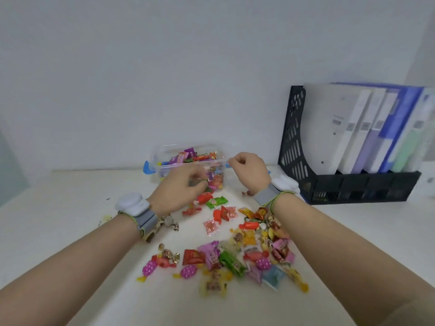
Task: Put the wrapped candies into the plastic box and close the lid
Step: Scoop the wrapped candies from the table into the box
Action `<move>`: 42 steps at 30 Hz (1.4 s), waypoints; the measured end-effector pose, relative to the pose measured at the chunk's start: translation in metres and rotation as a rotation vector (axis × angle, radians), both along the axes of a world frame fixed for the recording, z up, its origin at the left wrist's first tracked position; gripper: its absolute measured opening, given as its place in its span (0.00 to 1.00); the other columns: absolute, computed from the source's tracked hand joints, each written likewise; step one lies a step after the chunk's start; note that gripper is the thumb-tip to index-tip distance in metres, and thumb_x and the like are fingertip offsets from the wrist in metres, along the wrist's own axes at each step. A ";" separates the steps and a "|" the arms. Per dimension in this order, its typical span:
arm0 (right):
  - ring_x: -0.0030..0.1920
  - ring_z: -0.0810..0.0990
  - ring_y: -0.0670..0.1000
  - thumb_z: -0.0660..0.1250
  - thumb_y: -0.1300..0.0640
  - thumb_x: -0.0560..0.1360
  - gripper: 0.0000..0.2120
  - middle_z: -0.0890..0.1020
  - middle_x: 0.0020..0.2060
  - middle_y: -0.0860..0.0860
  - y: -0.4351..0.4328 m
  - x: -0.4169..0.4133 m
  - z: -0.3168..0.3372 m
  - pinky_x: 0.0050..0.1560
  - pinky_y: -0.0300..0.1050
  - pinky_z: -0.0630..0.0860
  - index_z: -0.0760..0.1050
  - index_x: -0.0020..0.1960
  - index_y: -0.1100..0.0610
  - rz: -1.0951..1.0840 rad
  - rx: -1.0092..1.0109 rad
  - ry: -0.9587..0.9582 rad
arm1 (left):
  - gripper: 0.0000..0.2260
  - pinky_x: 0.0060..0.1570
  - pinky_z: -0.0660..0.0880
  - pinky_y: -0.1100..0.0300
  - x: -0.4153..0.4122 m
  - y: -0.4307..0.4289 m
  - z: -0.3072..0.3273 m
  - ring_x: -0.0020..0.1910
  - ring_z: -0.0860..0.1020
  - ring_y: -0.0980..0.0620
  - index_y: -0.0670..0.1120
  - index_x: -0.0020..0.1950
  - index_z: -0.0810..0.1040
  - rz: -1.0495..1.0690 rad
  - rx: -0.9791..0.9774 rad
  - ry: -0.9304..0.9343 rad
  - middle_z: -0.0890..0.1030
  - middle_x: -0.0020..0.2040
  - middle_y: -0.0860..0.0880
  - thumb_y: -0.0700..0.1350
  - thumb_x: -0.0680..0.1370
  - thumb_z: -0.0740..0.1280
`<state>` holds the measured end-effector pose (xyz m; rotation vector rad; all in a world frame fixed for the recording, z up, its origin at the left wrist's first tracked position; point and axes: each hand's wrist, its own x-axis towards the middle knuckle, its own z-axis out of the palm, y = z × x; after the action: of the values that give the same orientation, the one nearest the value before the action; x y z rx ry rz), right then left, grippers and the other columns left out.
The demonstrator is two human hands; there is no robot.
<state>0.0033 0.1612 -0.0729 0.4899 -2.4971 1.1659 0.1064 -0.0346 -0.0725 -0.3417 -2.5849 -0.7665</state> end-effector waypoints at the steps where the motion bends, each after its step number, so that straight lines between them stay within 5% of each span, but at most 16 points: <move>1: 0.36 0.79 0.53 0.62 0.46 0.74 0.16 0.76 0.28 0.47 0.009 0.006 -0.006 0.34 0.44 0.72 0.76 0.37 0.57 -0.007 0.042 -0.035 | 0.03 0.45 0.73 0.64 0.006 0.006 -0.006 0.46 0.76 0.66 0.56 0.48 0.79 -0.034 0.002 -0.062 0.78 0.46 0.61 0.51 0.77 0.67; 5: 0.42 0.81 0.53 0.60 0.43 0.75 0.21 0.83 0.39 0.53 0.052 0.028 -0.031 0.45 0.51 0.76 0.78 0.42 0.60 0.004 0.214 -0.131 | 0.15 0.55 0.71 0.64 0.038 0.026 -0.030 0.56 0.75 0.64 0.57 0.60 0.79 -0.140 -0.049 -0.230 0.77 0.56 0.62 0.61 0.76 0.65; 11: 0.59 0.76 0.55 0.49 0.31 0.76 0.31 0.79 0.59 0.52 0.116 0.060 -0.062 0.62 0.57 0.70 0.73 0.66 0.50 -0.060 0.463 -0.256 | 0.38 0.72 0.59 0.61 0.079 0.048 -0.067 0.73 0.61 0.63 0.65 0.75 0.61 -0.282 -0.248 -0.335 0.61 0.76 0.63 0.77 0.67 0.62; 15: 0.72 0.64 0.54 0.50 0.26 0.73 0.42 0.65 0.74 0.54 0.127 0.074 -0.075 0.72 0.57 0.60 0.55 0.78 0.52 0.080 0.453 -0.351 | 0.45 0.75 0.55 0.58 0.085 0.051 -0.085 0.77 0.55 0.59 0.67 0.77 0.51 -0.252 -0.350 -0.275 0.52 0.80 0.61 0.79 0.65 0.61; 19: 0.78 0.50 0.49 0.59 0.20 0.63 0.55 0.49 0.79 0.48 0.120 0.089 -0.075 0.77 0.53 0.51 0.42 0.79 0.46 0.251 0.322 -0.422 | 0.44 0.74 0.59 0.57 0.078 0.051 -0.094 0.77 0.57 0.57 0.67 0.77 0.51 -0.193 -0.293 -0.215 0.54 0.79 0.61 0.79 0.65 0.60; 24: 0.77 0.53 0.51 0.62 0.20 0.60 0.56 0.53 0.77 0.46 0.105 0.092 -0.083 0.75 0.52 0.54 0.44 0.77 0.42 0.252 0.496 -0.294 | 0.39 0.72 0.63 0.59 0.062 0.049 -0.098 0.73 0.64 0.57 0.60 0.78 0.59 -0.118 -0.230 -0.111 0.62 0.75 0.58 0.73 0.70 0.63; 32: 0.62 0.69 0.53 0.58 0.35 0.76 0.23 0.73 0.58 0.49 0.072 0.082 -0.093 0.61 0.49 0.66 0.69 0.68 0.42 0.035 0.451 -0.052 | 0.21 0.59 0.71 0.55 0.039 0.056 -0.094 0.58 0.71 0.53 0.55 0.68 0.72 -0.046 -0.279 -0.095 0.75 0.62 0.55 0.63 0.79 0.60; 37: 0.46 0.77 0.52 0.59 0.39 0.74 0.16 0.78 0.44 0.48 0.052 0.070 -0.091 0.40 0.45 0.69 0.75 0.51 0.49 -0.009 0.445 0.039 | 0.15 0.49 0.71 0.55 0.022 0.059 -0.092 0.51 0.73 0.50 0.49 0.58 0.73 0.011 -0.246 -0.063 0.77 0.52 0.51 0.59 0.81 0.60; 42: 0.37 0.76 0.50 0.58 0.37 0.71 0.16 0.77 0.34 0.45 0.040 0.053 -0.086 0.33 0.43 0.68 0.72 0.43 0.49 -0.110 0.341 0.034 | 0.14 0.37 0.64 0.54 0.008 0.054 -0.087 0.38 0.72 0.48 0.47 0.47 0.69 0.172 -0.058 -0.004 0.72 0.38 0.51 0.56 0.83 0.56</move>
<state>0.0560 0.2013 -0.1585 0.4450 -2.6655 0.6871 0.1147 0.0191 -0.1599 -0.1330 -2.6031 -0.6337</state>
